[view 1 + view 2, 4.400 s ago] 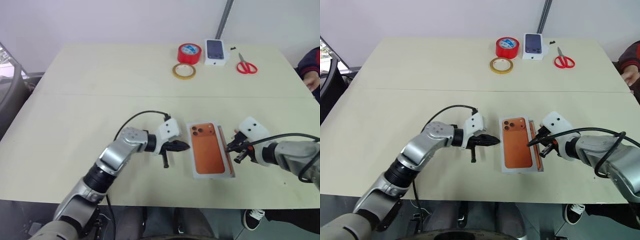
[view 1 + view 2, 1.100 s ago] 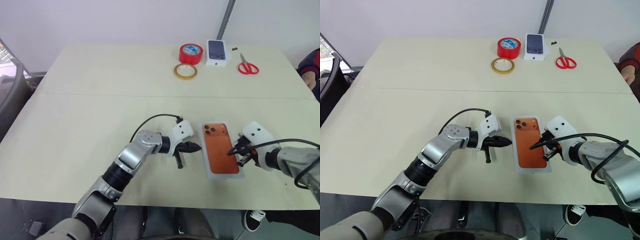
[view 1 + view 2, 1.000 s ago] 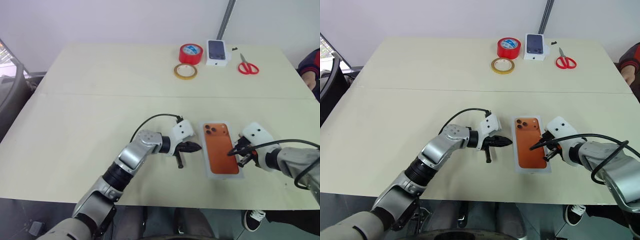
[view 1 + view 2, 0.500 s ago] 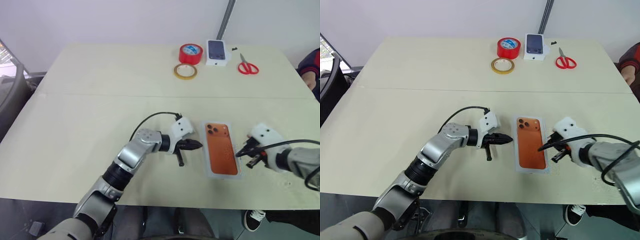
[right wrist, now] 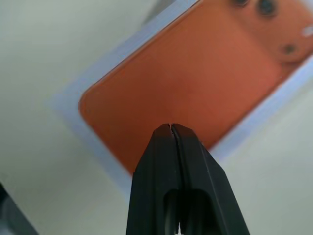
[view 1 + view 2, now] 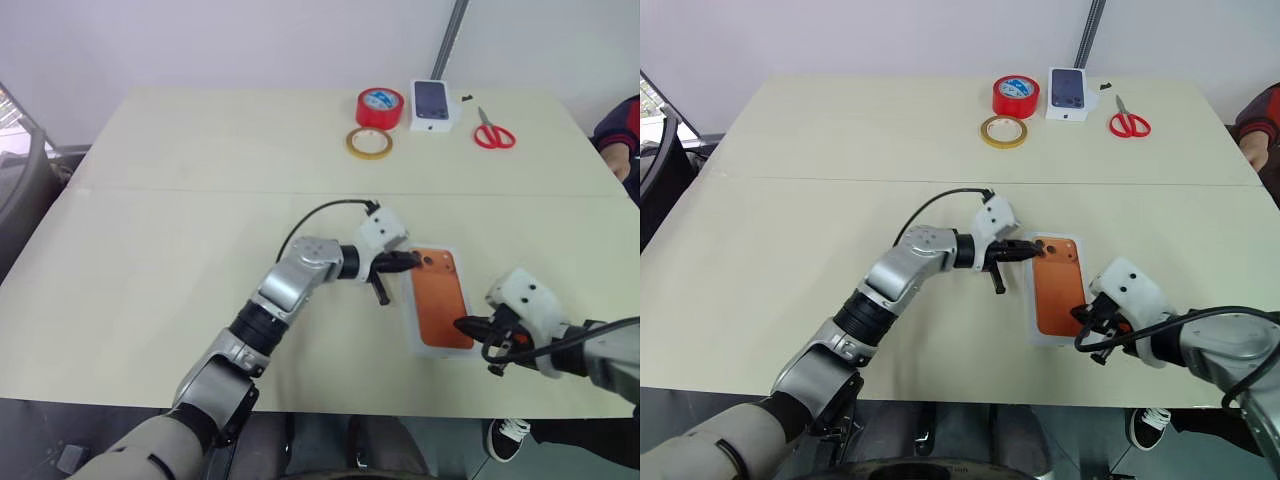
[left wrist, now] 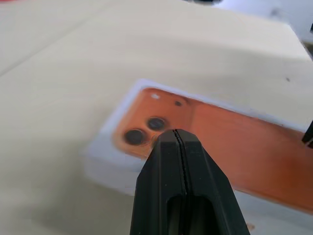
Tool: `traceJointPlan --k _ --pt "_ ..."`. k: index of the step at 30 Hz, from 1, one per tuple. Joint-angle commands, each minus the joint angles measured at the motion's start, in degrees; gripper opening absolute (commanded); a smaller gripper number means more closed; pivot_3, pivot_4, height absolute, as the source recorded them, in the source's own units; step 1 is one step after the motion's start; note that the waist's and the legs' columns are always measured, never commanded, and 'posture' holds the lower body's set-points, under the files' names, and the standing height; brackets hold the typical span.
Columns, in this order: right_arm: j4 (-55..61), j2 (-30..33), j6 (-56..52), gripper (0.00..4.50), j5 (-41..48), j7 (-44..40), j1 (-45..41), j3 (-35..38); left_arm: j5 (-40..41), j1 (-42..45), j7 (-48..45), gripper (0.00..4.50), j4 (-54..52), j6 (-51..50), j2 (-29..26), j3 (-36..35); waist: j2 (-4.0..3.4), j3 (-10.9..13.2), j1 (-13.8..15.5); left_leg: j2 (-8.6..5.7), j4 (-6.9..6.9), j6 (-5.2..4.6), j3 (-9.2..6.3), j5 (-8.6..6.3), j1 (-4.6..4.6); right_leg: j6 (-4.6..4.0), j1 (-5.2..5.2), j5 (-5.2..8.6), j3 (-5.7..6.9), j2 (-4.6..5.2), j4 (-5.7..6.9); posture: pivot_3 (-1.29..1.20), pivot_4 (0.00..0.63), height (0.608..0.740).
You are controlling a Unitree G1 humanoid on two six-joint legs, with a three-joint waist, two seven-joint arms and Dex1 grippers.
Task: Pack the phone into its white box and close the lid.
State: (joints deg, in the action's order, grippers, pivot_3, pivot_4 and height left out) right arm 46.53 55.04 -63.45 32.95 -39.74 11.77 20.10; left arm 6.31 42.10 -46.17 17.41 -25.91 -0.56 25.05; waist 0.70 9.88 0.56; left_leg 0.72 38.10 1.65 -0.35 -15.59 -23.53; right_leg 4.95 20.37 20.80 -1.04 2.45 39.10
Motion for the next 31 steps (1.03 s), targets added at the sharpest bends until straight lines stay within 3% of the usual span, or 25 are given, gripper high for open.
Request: traceJointPlan --k 1,3,7,11,16,21,31 --pt "1.4 -0.2 -1.0 0.01 -1.5 3.3 -0.1 -2.4 -4.2 0.8 -0.5 0.00 1.7 3.4 -0.9 3.3 -0.02 0.0 0.0 0.01 -0.01 0.00 0.00 0.00 0.02 0.00 0.00 0.00 0.00 -0.02 0.01 0.00 0.150 0.740" --pt "1.3 -0.6 -1.1 0.01 -1.8 4.7 -0.7 -3.0 -4.3 0.3 -0.7 0.00 1.6 3.9 -1.4 3.0 0.01 0.0 0.1 0.02 -0.01 0.00 -0.01 0.00 0.04 0.00 -0.04 0.00 0.00 -0.02 0.00 0.00 0.150 0.740" --pt "-0.5 -2.0 3.3 0.01 -1.7 5.6 -5.2 1.6 2.6 -0.6 -0.1 0.00 -4.5 0.3 -3.4 -6.9 0.02 -0.1 -0.2 0.01 0.00 0.00 0.00 0.00 0.06 0.00 -0.04 0.00 -0.01 0.01 0.01 0.00 0.150 0.740" --pt "-5.7 -4.4 10.1 0.01 -1.9 5.0 -10.2 5.6 8.4 -3.9 0.0 0.00 -13.3 -2.2 -12.1 -18.7 -0.02 0.0 -1.2 0.10 -0.08 0.08 0.00 0.05 0.04 0.00 0.05 0.00 -0.02 -0.05 0.06 0.00 0.150 0.740" --pt "-14.3 -6.5 15.0 0.01 -1.9 4.7 -15.9 4.2 10.8 -10.4 0.5 0.00 -17.0 -2.2 -23.9 -29.5 -0.03 -0.1 -1.2 0.10 -0.11 0.10 0.03 0.06 0.07 -0.01 0.03 0.00 -0.02 0.01 0.04 0.00 0.150 0.740" --pt "-20.8 -8.9 17.5 0.01 -0.2 2.5 -21.0 2.6 12.0 -18.8 1.1 0.00 -19.5 -0.5 -32.0 -37.9 -0.01 0.0 -1.1 0.09 -0.10 0.10 0.02 0.05 0.05 -0.01 0.03 0.00 0.01 0.07 0.03 0.00 0.150 0.740" --pt "-22.7 -10.9 20.4 0.01 -0.2 0.4 -22.0 -2.6 14.6 -27.9 3.6 0.00 -24.1 -1.4 -35.0 -43.1 -0.01 0.0 -1.2 0.08 -0.11 0.07 0.02 0.04 0.04 -0.01 0.04 0.00 0.03 0.12 0.03 0.00 0.150 0.740"
